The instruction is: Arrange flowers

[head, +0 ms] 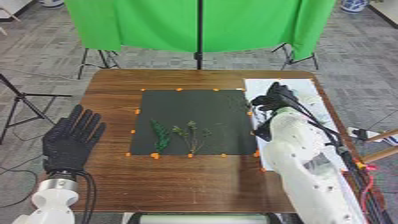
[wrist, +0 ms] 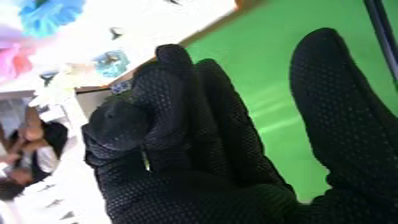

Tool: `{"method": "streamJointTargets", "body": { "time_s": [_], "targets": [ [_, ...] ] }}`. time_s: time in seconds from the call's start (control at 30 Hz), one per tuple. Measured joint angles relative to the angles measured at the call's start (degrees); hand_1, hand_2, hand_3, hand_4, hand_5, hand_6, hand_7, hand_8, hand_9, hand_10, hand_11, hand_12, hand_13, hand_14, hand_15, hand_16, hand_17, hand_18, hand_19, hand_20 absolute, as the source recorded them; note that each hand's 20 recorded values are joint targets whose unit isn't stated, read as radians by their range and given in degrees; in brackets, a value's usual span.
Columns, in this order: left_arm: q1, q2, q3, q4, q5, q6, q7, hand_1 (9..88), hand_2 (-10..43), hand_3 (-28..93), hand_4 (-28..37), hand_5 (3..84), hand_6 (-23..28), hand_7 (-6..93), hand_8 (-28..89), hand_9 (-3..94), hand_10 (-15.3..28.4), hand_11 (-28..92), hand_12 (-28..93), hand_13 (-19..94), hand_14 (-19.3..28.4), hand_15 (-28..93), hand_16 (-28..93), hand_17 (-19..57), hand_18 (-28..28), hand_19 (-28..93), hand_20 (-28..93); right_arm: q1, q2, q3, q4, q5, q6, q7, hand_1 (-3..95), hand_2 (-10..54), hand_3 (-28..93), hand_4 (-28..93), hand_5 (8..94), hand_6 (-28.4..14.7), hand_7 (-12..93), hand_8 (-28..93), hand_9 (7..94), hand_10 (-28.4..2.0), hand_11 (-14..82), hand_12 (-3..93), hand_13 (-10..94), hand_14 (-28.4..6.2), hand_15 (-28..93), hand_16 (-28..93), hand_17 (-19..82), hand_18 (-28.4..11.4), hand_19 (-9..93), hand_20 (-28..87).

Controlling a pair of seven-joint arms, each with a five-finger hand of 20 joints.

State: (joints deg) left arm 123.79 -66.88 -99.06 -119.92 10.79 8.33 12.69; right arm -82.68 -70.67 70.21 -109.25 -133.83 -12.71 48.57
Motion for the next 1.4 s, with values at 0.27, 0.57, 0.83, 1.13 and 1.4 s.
{"method": "streamJointTargets", "body": {
  "time_s": [0.27, 0.57, 0.83, 1.13, 1.4],
  "targets": [
    [-0.4, -0.02, 0.27, 0.04, -0.03, 0.02, 0.01, 30.6, 13.4, 77, -18.3, 41.4, 6.9, 10.8, -9, 36.3, 13.1, 16, 12, 28, 13.8, 31, -3, -2.4, 13.0, 25, 16, 1.9, -0.6, -2.4, 6.5, -4.5, -0.5, -1.0, 39.8, -9.5, 66, -23, 57.3, -16.5, 5, -7, 58.0, -26.3, 10.8, 15.1, 64, -17.7, 71, 28, 43, -27.5, 93, 50],
    [0.0, -0.02, 0.45, -0.26, -0.55, 0.28, 0.25, 30.8, 13.1, 77, -18.3, 41.8, 7.1, 10.7, -9, 36.4, 13.3, 16, 12, 28, 13.9, 32, -3, -2.4, 13.1, 25, 16, 2.1, -2.3, -1.7, 10.0, -4.4, -2.7, 0.4, 51.0, -9.5, 67, -28, 58.0, -11.3, 12, -6, 59.9, -23.1, 13.3, 15.7, 65, -15.5, 71, 26, 43, -26.6, 93, 51],
    [0.0, -0.05, 1.19, -0.30, -1.56, 0.25, -0.14, 30.7, 11.9, 77, -18.1, 41.8, 7.0, 10.6, -9, 36.3, 13.2, 15, 12, 28, 14.0, 31, -3, -2.5, 13.1, 26, 16, 4.4, -4.5, -1.6, 14.3, -6.9, -2.5, 0.7, 58.6, -9.5, 70, -28, 63.4, -5.6, 29, -3, 69.6, -16.4, 23.7, 25.4, 68, -12.2, 70, 36, 44, -25.4, 93, 51],
    [-0.4, -0.06, 1.55, -0.25, -1.73, 0.25, -1.45, 30.6, 11.9, 77, -18.7, 41.9, 7.1, 10.7, -9, 36.4, 13.3, 15, 12, 28, 14.1, 31, -3, -2.4, 13.1, 25, 16, 3.2, -5.4, -4.4, 16.8, -20.8, -2.9, -3.5, 68.6, -9.5, 63, -28, 65.3, -1.6, 48, 16, 79.6, -10.9, 21.4, 49.2, 73, -8.7, 65, 43, 45, -24.5, 93, 49],
    [-0.7, -0.05, 1.42, -0.23, -1.73, 0.22, -1.74, 30.5, 11.1, 77, -19.5, 41.9, 7.3, 10.5, -9, 36.3, 13.3, 15, 12, 28, 14.3, 31, -3, -2.4, 13.1, 25, 16, 1.0, -5.6, -4.9, 16.7, -22.1, 2.9, -4.7, 70.5, -9.5, 67, -28, 70.7, -0.7, 51, 18, 83.4, -10.4, 21.1, 53.5, 78, -6.1, 59, 49, 47, -23.8, 93, 46]
  ]
}}
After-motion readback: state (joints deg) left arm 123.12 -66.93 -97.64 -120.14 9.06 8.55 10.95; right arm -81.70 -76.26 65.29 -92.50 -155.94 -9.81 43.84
